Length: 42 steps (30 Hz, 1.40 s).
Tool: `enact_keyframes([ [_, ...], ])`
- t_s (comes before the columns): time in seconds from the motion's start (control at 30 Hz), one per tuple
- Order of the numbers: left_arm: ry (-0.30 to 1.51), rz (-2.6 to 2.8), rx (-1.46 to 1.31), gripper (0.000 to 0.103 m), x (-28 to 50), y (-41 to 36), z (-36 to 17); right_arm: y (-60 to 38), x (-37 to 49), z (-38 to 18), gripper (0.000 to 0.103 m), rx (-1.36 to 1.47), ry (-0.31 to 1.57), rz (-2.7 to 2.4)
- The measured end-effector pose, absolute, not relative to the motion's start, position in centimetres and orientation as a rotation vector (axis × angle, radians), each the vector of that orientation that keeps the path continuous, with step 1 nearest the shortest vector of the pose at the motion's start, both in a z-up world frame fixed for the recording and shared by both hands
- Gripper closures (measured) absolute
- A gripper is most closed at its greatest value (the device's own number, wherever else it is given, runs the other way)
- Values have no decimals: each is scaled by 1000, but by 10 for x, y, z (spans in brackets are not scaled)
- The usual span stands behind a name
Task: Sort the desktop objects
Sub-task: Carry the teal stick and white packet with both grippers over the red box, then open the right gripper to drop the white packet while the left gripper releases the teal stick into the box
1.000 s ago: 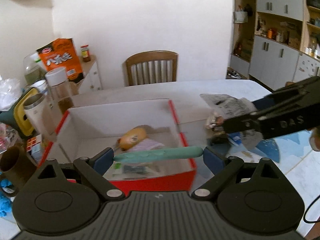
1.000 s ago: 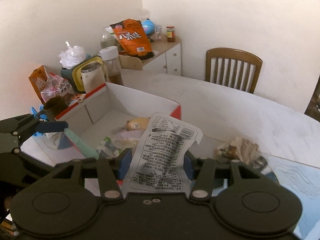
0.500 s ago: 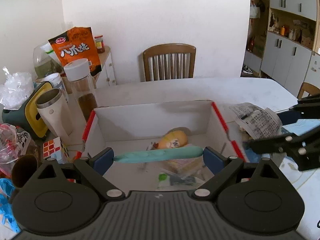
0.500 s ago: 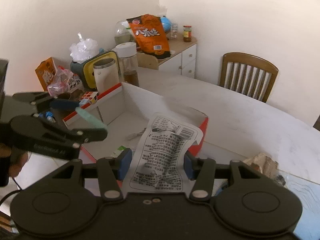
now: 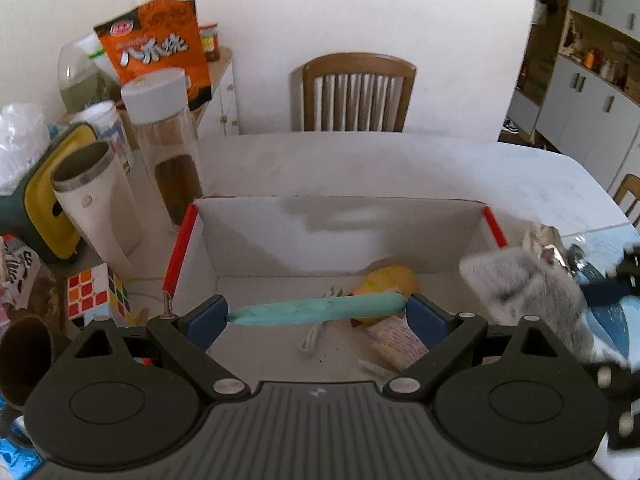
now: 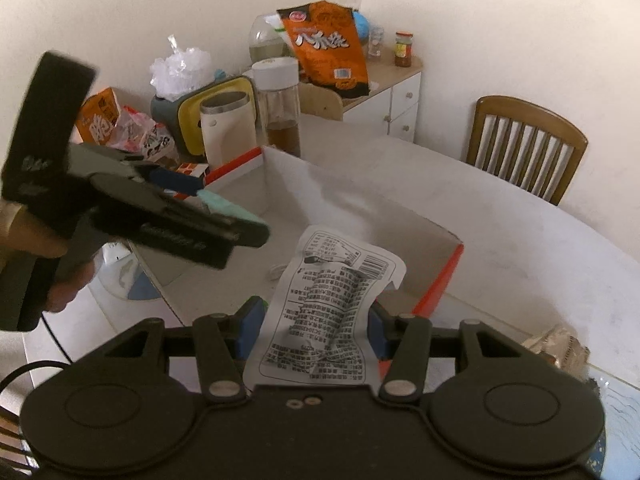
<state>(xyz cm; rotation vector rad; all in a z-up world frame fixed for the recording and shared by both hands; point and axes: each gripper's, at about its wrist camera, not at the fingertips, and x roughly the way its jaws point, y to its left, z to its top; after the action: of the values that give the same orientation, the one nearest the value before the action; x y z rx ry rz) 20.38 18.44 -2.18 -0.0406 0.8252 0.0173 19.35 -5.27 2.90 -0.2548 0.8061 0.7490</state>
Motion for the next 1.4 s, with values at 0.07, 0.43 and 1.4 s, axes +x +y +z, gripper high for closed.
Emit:
enact_keyframes([
  [0.07, 846, 19, -51, 7, 215, 188, -27, -48, 197, 25, 50, -262, 825, 763],
  [0.43, 934, 73, -106, 7, 268, 199, -48, -26, 210, 6, 50, -307, 863, 758],
  [1.4, 1110, 57, -147, 6, 296, 196, -99, -7, 211, -37, 49, -320, 968, 817],
])
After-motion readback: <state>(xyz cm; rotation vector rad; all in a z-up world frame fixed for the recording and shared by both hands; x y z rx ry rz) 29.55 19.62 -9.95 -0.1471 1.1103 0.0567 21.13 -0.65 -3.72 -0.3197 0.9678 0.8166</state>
